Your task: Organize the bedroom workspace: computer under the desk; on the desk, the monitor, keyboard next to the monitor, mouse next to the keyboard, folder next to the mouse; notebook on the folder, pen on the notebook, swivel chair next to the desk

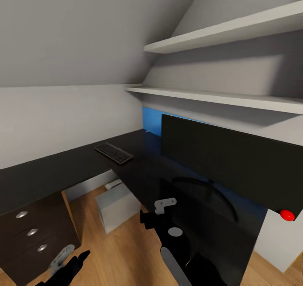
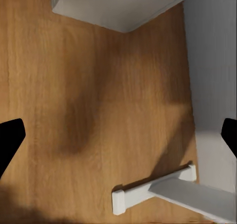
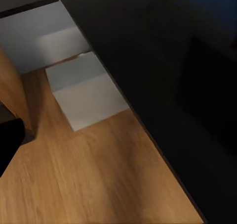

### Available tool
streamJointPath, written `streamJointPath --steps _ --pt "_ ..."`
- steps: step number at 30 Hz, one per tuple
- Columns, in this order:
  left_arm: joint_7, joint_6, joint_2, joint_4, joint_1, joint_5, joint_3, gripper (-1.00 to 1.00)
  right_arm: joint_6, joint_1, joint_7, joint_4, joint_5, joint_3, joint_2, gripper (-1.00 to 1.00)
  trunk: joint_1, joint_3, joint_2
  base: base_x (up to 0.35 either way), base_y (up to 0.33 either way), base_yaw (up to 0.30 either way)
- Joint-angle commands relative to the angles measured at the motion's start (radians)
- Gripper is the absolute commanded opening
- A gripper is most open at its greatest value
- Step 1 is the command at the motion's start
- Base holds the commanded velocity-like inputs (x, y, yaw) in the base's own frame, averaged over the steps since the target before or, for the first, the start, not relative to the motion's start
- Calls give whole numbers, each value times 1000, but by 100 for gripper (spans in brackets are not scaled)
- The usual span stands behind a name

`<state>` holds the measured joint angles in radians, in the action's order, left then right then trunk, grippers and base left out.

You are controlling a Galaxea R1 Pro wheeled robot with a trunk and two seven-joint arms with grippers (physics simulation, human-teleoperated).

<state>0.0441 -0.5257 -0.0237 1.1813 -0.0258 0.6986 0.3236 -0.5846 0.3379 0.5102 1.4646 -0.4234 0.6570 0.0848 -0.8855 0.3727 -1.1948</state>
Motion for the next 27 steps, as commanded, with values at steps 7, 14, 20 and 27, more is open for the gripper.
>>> streamJointPath --steps 7,14,20,27 --pt "3 -33 -2 68 9 2 -67 100 0 5 10 -14 -10 0 0 100 0 1 -1 66 313 -152" --pt "3 -41 -3 98 12 2 -119 100 1 7 10 -17 -10 0 -1 100 0 1 -1 16 315 -70" --pt "3 -43 -3 111 12 2 -131 100 2 7 10 -18 -9 -1 -3 100 0 1 -1 2 316 -122" --pt "1 -120 -4 256 21 0 -191 100 1 9 11 -17 -9 -8 -3 100 0 1 -1 0 316 -146"
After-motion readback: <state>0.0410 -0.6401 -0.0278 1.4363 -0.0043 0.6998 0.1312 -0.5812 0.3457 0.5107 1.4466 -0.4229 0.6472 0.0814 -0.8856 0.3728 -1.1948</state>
